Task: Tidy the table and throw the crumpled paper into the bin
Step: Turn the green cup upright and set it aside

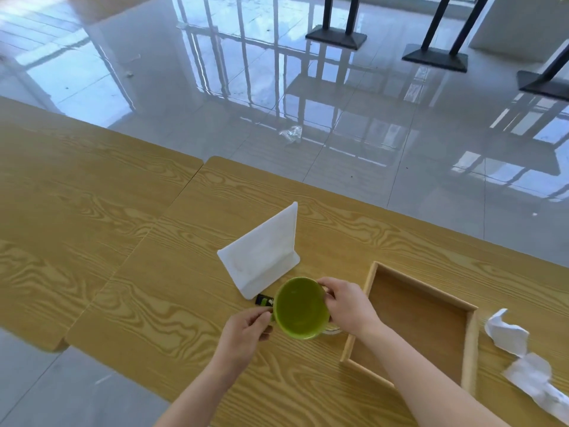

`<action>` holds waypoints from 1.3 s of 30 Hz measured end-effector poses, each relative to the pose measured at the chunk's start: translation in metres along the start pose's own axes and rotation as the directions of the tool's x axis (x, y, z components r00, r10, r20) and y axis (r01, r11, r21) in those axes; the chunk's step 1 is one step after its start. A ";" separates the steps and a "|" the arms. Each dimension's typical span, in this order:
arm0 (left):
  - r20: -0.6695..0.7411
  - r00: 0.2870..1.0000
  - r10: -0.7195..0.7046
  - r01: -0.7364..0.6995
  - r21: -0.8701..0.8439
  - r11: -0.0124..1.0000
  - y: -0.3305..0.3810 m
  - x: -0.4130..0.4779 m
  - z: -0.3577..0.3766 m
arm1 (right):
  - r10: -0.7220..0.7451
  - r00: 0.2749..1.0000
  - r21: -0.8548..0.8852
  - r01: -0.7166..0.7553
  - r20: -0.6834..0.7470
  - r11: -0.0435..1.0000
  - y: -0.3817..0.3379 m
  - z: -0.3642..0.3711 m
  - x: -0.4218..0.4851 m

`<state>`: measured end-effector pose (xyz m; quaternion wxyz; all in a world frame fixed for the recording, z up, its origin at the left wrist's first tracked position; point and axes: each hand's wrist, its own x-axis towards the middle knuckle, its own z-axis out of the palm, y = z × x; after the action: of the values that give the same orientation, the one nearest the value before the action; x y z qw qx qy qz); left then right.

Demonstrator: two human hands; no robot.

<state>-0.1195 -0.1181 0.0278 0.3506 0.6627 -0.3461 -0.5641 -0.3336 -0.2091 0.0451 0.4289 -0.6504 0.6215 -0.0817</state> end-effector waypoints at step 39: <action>-0.081 0.978 0.191 -0.150 0.358 0.921 -0.066 -0.023 -0.061 | 0.280 0.959 0.366 -0.249 -0.033 0.897 -0.007 0.105 -0.036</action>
<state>-0.0578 -0.0603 -0.0100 0.2942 0.7129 -0.4767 -0.4218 -0.2688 -0.1308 0.0004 0.5205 -0.4667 0.6964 -0.1622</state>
